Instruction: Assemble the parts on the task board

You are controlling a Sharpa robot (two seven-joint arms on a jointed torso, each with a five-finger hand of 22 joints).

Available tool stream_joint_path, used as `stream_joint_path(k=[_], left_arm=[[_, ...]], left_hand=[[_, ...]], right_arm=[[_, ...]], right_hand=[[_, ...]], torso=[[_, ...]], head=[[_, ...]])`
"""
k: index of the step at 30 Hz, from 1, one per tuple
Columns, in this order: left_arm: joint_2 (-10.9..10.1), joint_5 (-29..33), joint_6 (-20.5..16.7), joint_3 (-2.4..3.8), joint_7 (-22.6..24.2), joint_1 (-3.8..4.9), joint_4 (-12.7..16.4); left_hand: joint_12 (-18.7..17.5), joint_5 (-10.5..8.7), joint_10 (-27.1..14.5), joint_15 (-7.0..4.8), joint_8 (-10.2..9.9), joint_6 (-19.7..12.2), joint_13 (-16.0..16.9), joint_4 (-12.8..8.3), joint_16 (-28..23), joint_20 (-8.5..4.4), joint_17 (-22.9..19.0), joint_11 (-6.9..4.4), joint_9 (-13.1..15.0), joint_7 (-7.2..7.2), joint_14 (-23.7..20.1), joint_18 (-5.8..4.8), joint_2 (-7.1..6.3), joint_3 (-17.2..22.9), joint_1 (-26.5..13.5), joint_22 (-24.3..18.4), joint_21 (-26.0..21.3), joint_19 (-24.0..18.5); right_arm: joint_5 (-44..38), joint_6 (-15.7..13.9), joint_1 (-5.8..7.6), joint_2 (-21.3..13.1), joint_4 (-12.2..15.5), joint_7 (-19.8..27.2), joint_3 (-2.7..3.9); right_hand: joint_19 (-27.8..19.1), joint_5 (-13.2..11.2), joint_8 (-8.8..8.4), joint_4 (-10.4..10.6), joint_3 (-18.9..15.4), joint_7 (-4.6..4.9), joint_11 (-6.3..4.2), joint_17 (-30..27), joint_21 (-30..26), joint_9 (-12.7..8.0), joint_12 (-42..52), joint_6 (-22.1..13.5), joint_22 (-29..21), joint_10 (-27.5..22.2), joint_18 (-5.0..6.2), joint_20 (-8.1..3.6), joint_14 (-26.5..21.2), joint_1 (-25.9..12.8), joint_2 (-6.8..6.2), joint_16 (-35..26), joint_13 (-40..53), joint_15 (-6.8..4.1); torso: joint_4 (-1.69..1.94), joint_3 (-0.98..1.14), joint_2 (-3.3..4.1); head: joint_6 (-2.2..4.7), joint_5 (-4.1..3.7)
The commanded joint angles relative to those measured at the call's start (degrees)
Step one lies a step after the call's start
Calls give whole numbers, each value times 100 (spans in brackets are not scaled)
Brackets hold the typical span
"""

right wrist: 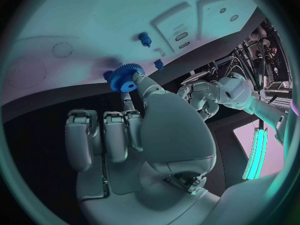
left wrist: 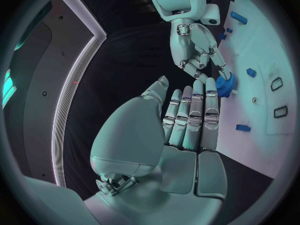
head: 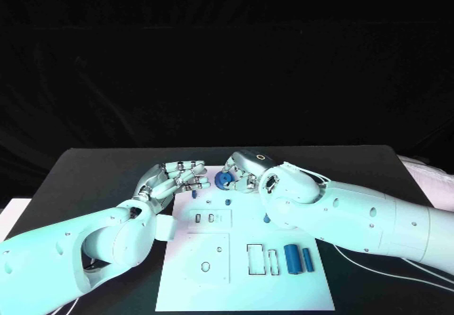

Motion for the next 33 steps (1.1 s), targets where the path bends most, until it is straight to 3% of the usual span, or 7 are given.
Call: stream_joint_path(k=[1, 12, 14, 16, 21, 27, 33], left_arm=[[11, 7, 120, 5, 25, 5, 9], [-1, 7, 113, 5, 29, 6, 14], [-4, 7, 113, 5, 29, 6, 18], [-5, 7, 114, 5, 29, 6, 19], [-8, 7, 114, 5, 25, 6, 18], [-10, 7, 113, 5, 21, 7, 18], [-14, 7, 112, 5, 15, 7, 17]], left_hand=[[-28, -33, 24, 20, -22, 8, -7, -35, -19, 10, 8, -4, -10, 1, 28, 66, 22, 5, 26, -8, -34, 40], [-28, -33, 24, 20, -22, 8, -7, -35, -19, 10, 8, -4, -10, 1, 28, 66, 22, 5, 26, -8, -34, 40], [-28, -33, 24, 20, -22, 8, -7, -35, -19, 10, 8, -4, -10, 1, 28, 66, 22, 5, 26, -8, -34, 40], [-28, -33, 24, 20, -22, 8, -7, -35, -19, 10, 8, -4, -10, 1, 28, 66, 22, 5, 26, -8, -34, 40], [-28, -33, 24, 20, -22, 8, -7, -35, -19, 10, 8, -4, -10, 1, 28, 66, 22, 5, 26, -8, -34, 40], [-28, -33, 24, 20, -22, 8, -7, -35, -19, 10, 8, -4, -10, 1, 28, 66, 22, 5, 26, -8, -34, 40], [-41, -35, 23, 22, -30, 5, -9, -45, -29, 11, 12, -1, -11, 5, 27, 65, 23, 3, 23, -8, -44, 43]], right_arm=[[-78, 105, -38, 79, -88, 6, -11], [-95, 220, -79, 226, -276, -22, -55], [-106, 111, -80, 238, -312, -106, -58], [-114, 8, -80, 250, -340, -185, -60], [-73, -80, -80, 280, -389, -254, -63], [-13, -32, -79, 302, -418, -236, -67], [36, -7, -79, 291, -402, -190, -70]], right_hand=[[223, 17, -9, 43, 72, -183, -19, 621, 9, 476, -36, 410, 649, 281, -109, -49, 446, -60, 9, 11, 1012, -29], [220, -3, -50, 48, 79, -165, -4, 626, 6, 468, -82, 375, 643, 258, -108, -40, 446, -114, -22, 12, 984, -17], [214, -19, -118, 56, 83, -127, 24, 629, 0, 444, -190, 283, 631, 202, -106, -28, 446, -159, -54, 12, 911, 3], [204, -25, -270, 57, 104, -29, 101, 676, -9, 381, -422, 36, 615, 75, -104, 11, 454, -199, -108, 30, 755, 61], [192, -212, -300, 66, 123, 98, 221, 732, -18, 282, -796, -371, 601, -122, -100, 125, 461, -288, -216, 52, 513, 174], [174, -229, -303, 170, -8, 180, 302, 785, -32, 232, -1243, -825, 575, -363, -93, 206, 466, -431, -373, 72, 216, 250], [168, -234, -284, 300, -152, 194, 320, 790, -36, 249, -1298, -876, 569, -385, -90, 233, 464, -509, -439, 72, 176, 271]], torso=[[1, 5, -3], [-15, 10, -6], [-19, 12, -4], [-23, 13, -3], [-18, 16, -4], [-12, 16, -1], [-20, 14, -5]], head=[[-22, 27], [-37, 46], [-33, 38], [-29, 39], [-25, 33], [-36, 40], [-33, 38]])
